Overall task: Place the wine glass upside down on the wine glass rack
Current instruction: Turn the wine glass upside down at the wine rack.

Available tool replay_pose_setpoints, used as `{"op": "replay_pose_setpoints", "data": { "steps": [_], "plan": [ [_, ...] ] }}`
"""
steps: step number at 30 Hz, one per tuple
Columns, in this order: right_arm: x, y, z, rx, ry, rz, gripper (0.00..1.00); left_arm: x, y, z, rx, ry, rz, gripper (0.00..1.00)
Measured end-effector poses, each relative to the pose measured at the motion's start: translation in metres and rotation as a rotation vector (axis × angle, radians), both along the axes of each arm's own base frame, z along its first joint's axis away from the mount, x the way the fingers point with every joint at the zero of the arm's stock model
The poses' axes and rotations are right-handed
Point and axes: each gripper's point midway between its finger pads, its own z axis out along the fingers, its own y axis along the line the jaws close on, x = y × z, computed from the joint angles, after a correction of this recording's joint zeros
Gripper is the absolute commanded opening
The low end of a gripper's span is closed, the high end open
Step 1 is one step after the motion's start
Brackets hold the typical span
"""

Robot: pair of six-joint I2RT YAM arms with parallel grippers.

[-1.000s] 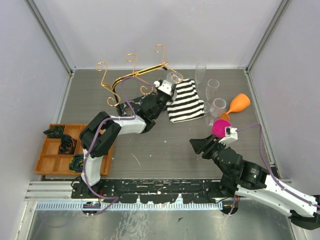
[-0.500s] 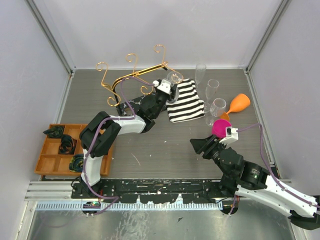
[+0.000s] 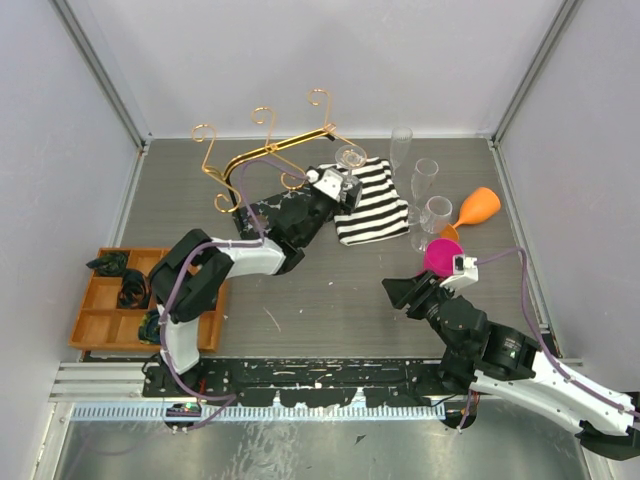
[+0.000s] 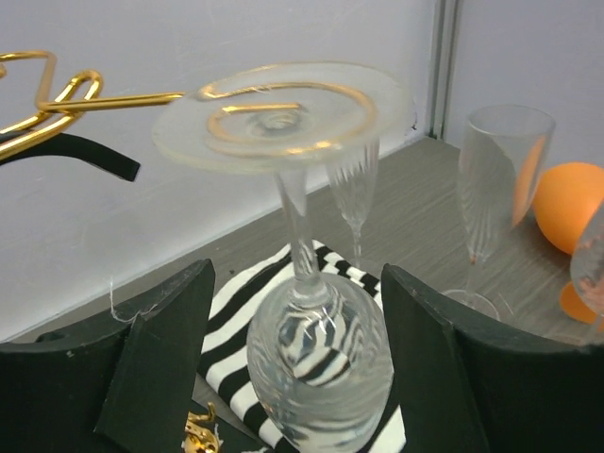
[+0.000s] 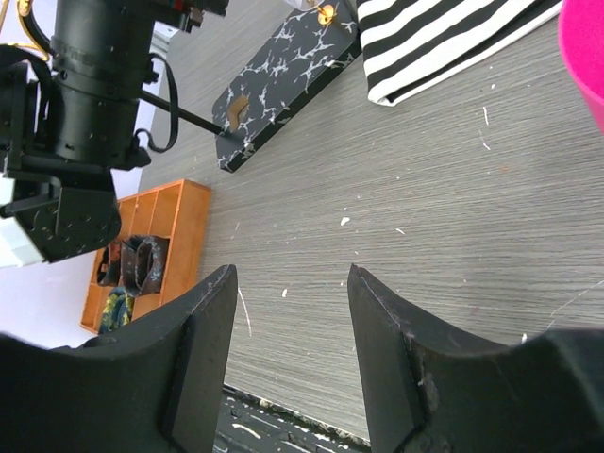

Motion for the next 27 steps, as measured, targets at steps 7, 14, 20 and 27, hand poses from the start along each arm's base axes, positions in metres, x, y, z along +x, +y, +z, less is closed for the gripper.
{"op": "replay_pose_setpoints", "data": {
  "steps": [7, 14, 20, 27],
  "plan": [
    [0.002, -0.007, -0.006, -0.055, -0.007, -0.018, 0.56, -0.024, -0.005, -0.002, 0.027, 0.009, -0.03, 0.81],
    [0.005, -0.01, -0.01, -0.14, -0.017, -0.019, 0.56, -0.048, -0.007, 0.013, 0.026, -0.011, -0.042, 0.83],
    [0.006, -0.01, -0.017, -0.213, -0.017, -0.008, 0.57, -0.088, -0.025, 0.015, 0.075, -0.013, -0.084, 0.85],
    [0.007, -0.011, -0.022, -0.262, -0.02, 0.004, 0.57, -0.145, -0.037, 0.012, 0.143, 0.031, -0.15, 0.94]
  ]
}}
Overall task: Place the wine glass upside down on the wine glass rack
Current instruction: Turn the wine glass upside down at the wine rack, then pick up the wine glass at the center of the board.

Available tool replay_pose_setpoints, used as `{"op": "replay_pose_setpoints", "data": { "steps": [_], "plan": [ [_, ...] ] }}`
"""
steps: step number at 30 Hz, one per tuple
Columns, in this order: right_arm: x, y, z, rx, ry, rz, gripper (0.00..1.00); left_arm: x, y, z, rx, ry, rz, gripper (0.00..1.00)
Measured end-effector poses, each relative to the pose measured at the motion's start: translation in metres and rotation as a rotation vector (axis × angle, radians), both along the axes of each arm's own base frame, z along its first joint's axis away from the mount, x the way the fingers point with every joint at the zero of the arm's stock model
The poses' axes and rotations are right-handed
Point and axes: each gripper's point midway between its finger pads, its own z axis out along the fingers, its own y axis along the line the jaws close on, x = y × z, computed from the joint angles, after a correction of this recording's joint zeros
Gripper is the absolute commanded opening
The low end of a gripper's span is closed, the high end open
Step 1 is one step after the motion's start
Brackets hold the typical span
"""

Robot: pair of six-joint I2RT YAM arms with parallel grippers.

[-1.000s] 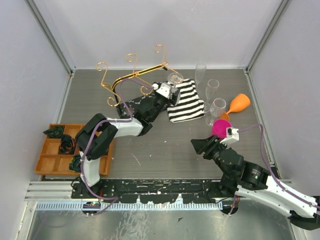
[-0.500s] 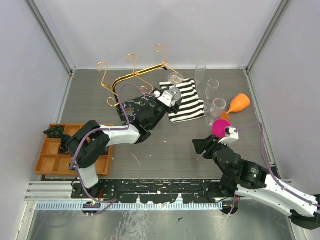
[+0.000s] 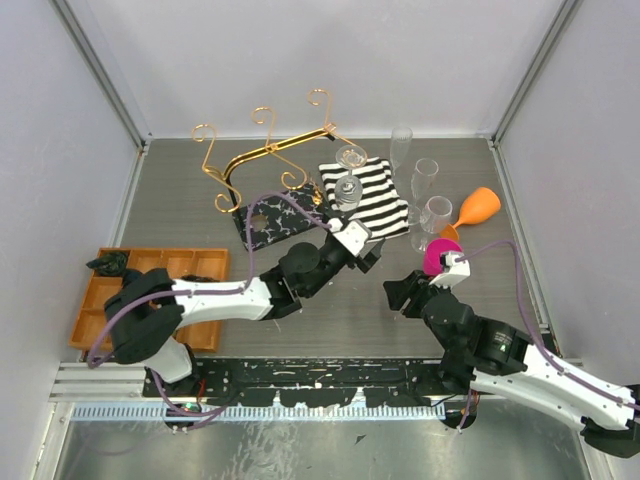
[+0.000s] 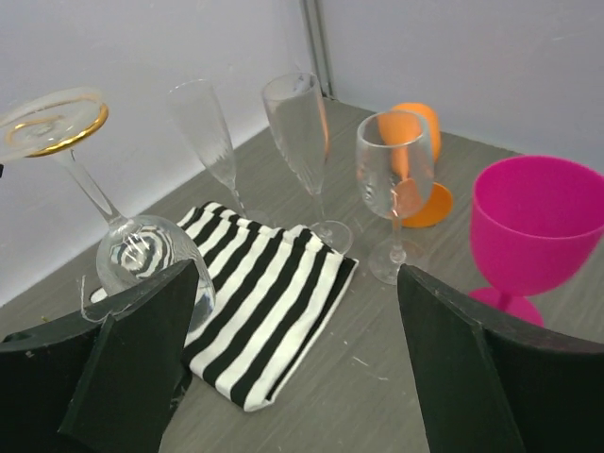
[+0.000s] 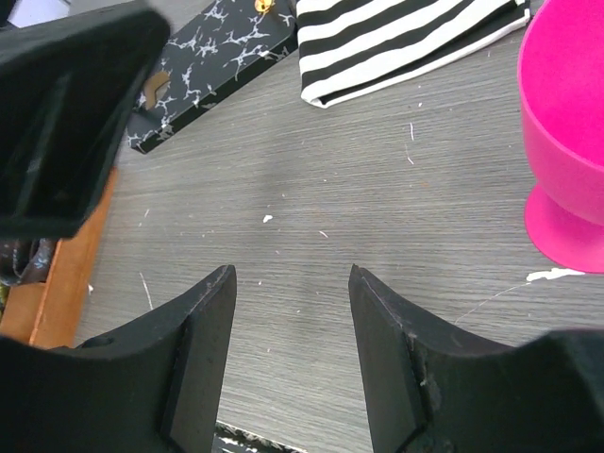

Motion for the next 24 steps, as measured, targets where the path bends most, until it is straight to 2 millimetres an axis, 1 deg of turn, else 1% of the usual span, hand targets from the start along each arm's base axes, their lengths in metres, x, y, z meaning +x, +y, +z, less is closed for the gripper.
{"op": "replay_pose_setpoints", "data": {
  "steps": [5, 9, 11, 13, 15, 18, 20, 24],
  "plan": [
    [0.001, 0.0, -0.006, -0.047, 0.007, 0.008, 0.58, -0.029, 0.008, 0.019, -0.03, 0.074, -0.031, 0.96],
    [0.001, 0.0, -0.012, -0.079, 0.018, 0.012, 0.58, -0.041, 0.019, 0.035, -0.06, 0.203, -0.021, 0.98],
    [0.0, -0.001, -0.014, -0.09, 0.025, 0.013, 0.58, -0.043, 0.024, 0.048, -0.078, 0.275, -0.009, 0.99],
    [-0.001, -0.001, -0.016, -0.094, 0.031, 0.014, 0.58, -0.046, 0.028, 0.067, -0.109, 0.328, -0.001, 0.98],
    [-0.002, -0.001, -0.018, -0.095, 0.039, 0.015, 0.58, -0.051, 0.037, 0.088, -0.159, 0.373, 0.006, 0.98],
    [-0.003, -0.002, -0.02, -0.09, 0.049, 0.012, 0.58, -0.059, 0.058, 0.121, -0.251, 0.427, 0.02, 0.98],
    [-0.003, -0.002, -0.02, -0.081, 0.053, 0.01, 0.58, -0.063, 0.072, 0.147, -0.321, 0.455, 0.03, 0.98],
    [-0.004, 0.0, -0.02, -0.065, 0.062, 0.012, 0.58, -0.068, 0.089, 0.19, -0.422, 0.509, 0.046, 0.98]
  ]
}}
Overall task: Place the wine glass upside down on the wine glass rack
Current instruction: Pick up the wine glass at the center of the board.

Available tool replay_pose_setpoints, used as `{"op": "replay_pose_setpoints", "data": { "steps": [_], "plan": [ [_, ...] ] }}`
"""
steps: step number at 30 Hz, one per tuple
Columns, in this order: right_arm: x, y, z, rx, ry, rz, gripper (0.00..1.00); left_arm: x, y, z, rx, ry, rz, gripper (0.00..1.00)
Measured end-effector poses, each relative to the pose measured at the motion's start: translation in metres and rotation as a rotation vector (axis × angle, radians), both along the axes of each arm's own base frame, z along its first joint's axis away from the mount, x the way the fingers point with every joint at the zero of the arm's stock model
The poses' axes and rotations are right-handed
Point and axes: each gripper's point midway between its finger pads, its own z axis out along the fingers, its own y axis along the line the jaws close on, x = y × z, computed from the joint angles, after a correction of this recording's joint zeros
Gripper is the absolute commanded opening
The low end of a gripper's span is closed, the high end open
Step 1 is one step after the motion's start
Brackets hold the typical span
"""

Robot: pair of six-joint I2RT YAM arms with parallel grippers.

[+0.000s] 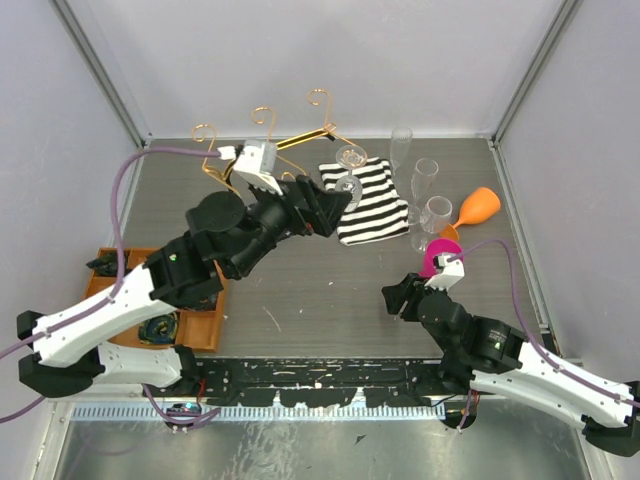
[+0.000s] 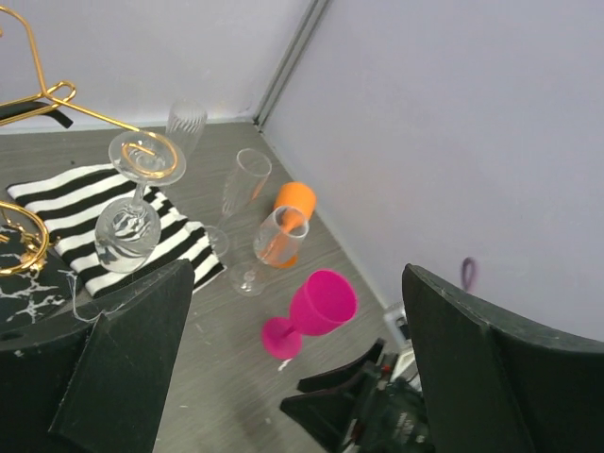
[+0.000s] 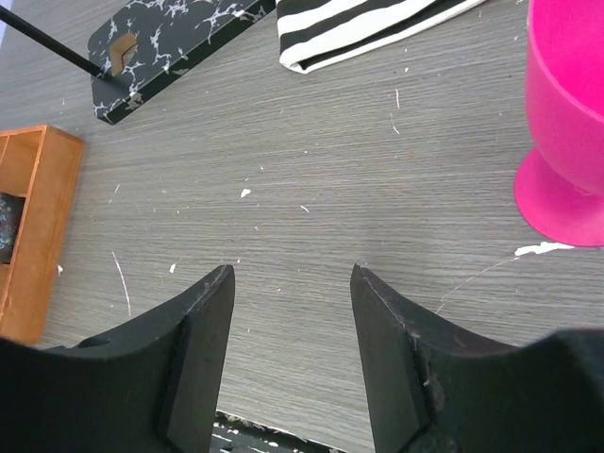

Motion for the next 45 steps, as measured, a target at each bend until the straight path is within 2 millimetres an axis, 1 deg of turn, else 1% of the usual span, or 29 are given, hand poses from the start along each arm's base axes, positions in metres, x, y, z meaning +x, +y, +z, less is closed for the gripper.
{"op": "replay_pose_setpoints", "data": {
  "steps": [2, 4, 6, 9, 12, 17, 20, 23, 25, 27, 28, 30, 32, 34, 37, 39, 42, 45],
  "plan": [
    [-0.001, 0.001, 0.0, 0.005, 0.004, 0.002, 0.58, -0.002, 0.006, 0.017, -0.041, 0.022, 0.008, 0.98],
    [-0.001, 0.001, -0.001, 0.003, 0.009, 0.0, 0.58, -0.005, 0.012, 0.029, -0.077, 0.036, 0.01, 0.98],
    [-0.001, 0.001, -0.001, -0.007, 0.017, -0.001, 0.58, -0.007, 0.016, 0.033, -0.097, 0.044, 0.011, 0.98],
    [0.0, 0.002, 0.005, -0.015, 0.021, -0.002, 0.58, -0.01, 0.023, 0.033, -0.108, 0.052, 0.014, 0.98],
    [0.002, 0.006, 0.021, -0.01, 0.013, 0.001, 0.59, -0.011, 0.032, 0.029, -0.107, 0.053, 0.029, 0.98],
    [0.011, 0.013, 0.058, -0.038, -0.038, 0.016, 0.6, -0.011, 0.046, 0.028, -0.115, 0.05, 0.058, 0.98],
    [0.02, 0.016, 0.081, -0.103, -0.072, 0.015, 0.62, -0.011, 0.049, 0.029, -0.118, 0.045, 0.07, 0.98],
    [0.032, 0.02, 0.103, -0.212, -0.089, 0.004, 0.64, -0.009, 0.05, 0.028, -0.11, 0.041, 0.077, 0.98],
    [0.042, 0.023, 0.111, -0.283, -0.09, -0.001, 0.64, -0.009, 0.05, 0.026, -0.104, 0.038, 0.079, 0.98],
    [0.053, 0.024, 0.111, -0.347, -0.073, -0.007, 0.64, -0.008, 0.05, 0.025, -0.099, 0.037, 0.081, 0.98],
    [0.059, 0.022, 0.106, -0.371, -0.054, -0.011, 0.64, -0.008, 0.05, 0.025, -0.097, 0.034, 0.085, 0.98],
    [0.072, 0.011, 0.093, -0.418, 0.001, -0.029, 0.65, -0.007, 0.051, 0.026, -0.096, 0.03, 0.089, 0.98],
    [0.083, -0.005, 0.087, -0.425, 0.043, -0.061, 0.65, -0.007, 0.052, 0.026, -0.092, 0.027, 0.093, 0.98],
    [0.089, -0.018, 0.087, -0.417, 0.062, -0.091, 0.65, -0.006, 0.052, 0.026, -0.092, 0.021, 0.095, 0.98],
    [0.095, -0.027, 0.093, -0.397, 0.067, -0.11, 0.66, -0.006, 0.052, 0.026, -0.085, 0.013, 0.096, 0.98],
    [0.097, -0.03, 0.096, -0.384, 0.065, -0.114, 0.69, -0.006, 0.052, 0.026, -0.081, 0.009, 0.096, 0.98],
    [0.097, -0.034, 0.099, -0.362, 0.064, -0.122, 0.85, -0.004, 0.049, 0.023, -0.068, 0.006, 0.097, 0.98],
    [0.095, -0.036, 0.105, -0.334, 0.053, -0.132, 0.9, 0.0, 0.036, 0.015, -0.033, -0.006, 0.083, 0.98]
  ]
}}
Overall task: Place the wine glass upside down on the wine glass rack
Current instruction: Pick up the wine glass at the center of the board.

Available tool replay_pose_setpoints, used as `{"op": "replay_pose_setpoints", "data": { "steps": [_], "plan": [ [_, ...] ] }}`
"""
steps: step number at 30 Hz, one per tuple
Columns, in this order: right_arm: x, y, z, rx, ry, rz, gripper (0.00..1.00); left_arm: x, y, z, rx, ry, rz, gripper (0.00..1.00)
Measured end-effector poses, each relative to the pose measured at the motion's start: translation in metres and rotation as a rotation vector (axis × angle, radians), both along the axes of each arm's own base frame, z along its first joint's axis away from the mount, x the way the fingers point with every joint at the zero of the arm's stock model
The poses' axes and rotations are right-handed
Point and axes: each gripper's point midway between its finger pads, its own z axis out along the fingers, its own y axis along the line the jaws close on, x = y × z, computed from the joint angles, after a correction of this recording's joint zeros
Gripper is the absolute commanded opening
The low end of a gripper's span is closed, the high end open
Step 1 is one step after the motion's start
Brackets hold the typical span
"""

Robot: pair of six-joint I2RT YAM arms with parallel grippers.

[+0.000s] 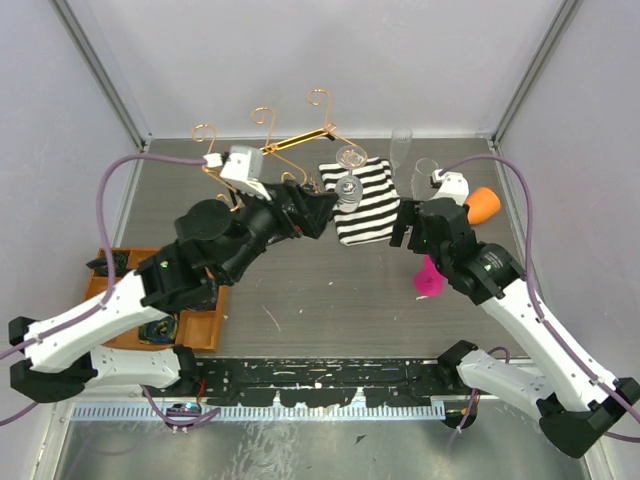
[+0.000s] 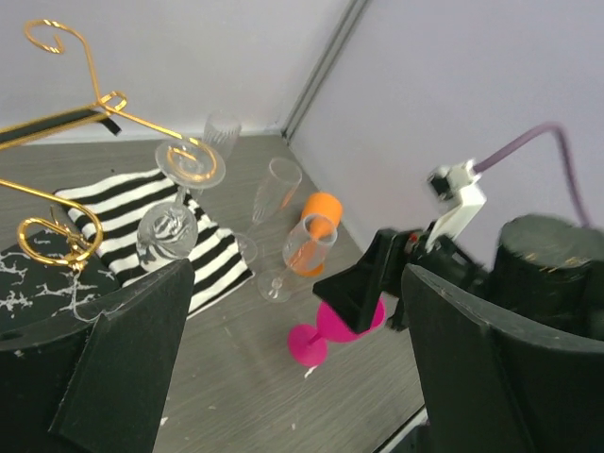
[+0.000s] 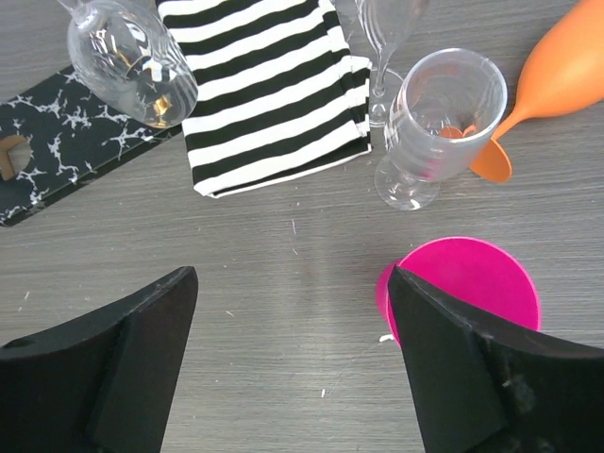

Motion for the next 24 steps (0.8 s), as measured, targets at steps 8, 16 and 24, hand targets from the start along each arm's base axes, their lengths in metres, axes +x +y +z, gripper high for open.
{"op": "replay_pose_setpoints", "data": {
  "steps": [8, 16, 24],
  "plan": [
    [-0.006, -0.003, 0.009, 0.028, -0.029, 0.003, 1.0, 0.003, -0.055, -0.118, 0.221, 0.0, -0.131, 0.98],
    [-0.026, -0.024, 0.016, 0.035, -0.103, -0.015, 1.0, -0.001, -0.094, -0.208, 0.329, -0.037, -0.271, 0.98],
    [-0.04, -0.038, 0.035, 0.056, -0.19, -0.023, 0.99, 0.001, -0.143, -0.27, 0.334, -0.108, -0.38, 0.98]
  ]
}}
